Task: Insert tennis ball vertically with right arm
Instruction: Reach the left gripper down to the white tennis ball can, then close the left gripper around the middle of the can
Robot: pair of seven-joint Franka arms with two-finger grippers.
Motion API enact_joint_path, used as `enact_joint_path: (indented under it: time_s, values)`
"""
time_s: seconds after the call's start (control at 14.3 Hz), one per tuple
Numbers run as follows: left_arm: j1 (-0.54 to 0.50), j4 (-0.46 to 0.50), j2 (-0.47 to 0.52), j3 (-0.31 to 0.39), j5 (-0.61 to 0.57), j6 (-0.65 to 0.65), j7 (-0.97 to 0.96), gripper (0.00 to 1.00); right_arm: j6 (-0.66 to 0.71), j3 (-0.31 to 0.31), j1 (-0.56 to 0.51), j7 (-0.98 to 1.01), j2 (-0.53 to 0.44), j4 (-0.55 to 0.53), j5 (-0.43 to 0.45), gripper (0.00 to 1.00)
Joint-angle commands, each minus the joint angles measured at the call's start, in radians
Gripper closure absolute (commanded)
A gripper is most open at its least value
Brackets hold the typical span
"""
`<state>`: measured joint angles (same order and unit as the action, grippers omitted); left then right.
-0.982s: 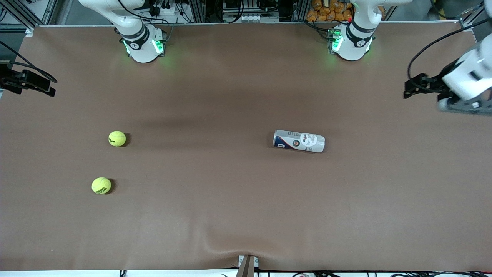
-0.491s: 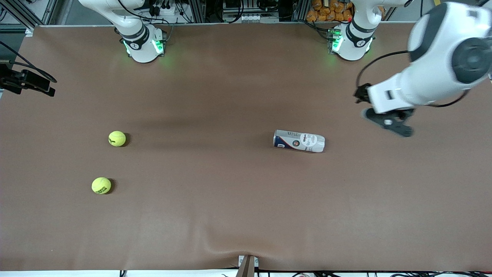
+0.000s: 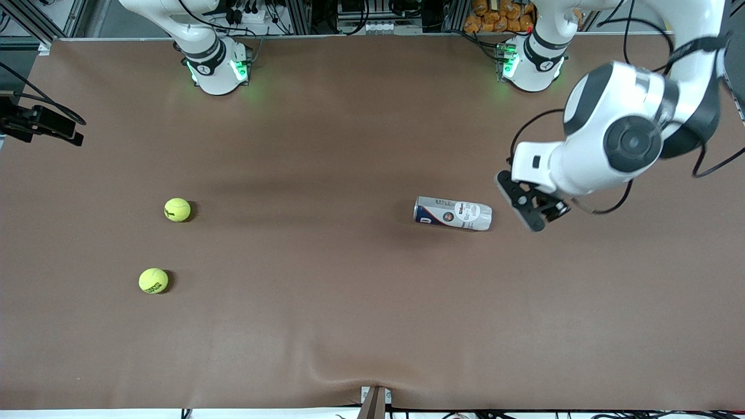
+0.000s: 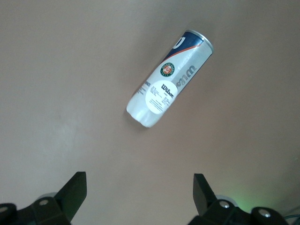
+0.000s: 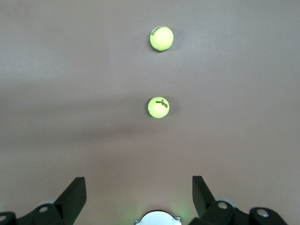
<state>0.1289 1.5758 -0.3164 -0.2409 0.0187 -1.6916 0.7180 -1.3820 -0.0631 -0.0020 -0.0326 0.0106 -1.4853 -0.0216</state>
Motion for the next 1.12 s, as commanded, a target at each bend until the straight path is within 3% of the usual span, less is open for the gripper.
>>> enact_joint_path:
  time_s: [0.0,0.35,0.77,1.05]
  values:
    - [0.003,-0.026,-0.052,-0.003,-0.011,-0.043,0.111,0.0,0.014,0.0,0.0,-0.003,0.008,0.022,0.008,0.0]
    - [0.075,-0.034,-0.101,-0.003,-0.029,-0.095,0.189,0.0,0.012,0.0,0.002,-0.003,0.009,0.022,0.006,0.0]
    - [0.086,-0.026,-0.125,-0.003,-0.065,-0.157,0.346,0.0,0.011,0.0,0.004,-0.006,0.009,0.022,0.005,0.0]
    - [0.081,0.049,-0.105,-0.005,-0.065,-0.178,0.373,0.0,0.011,0.0,0.001,-0.007,0.009,0.022,0.005,0.0]
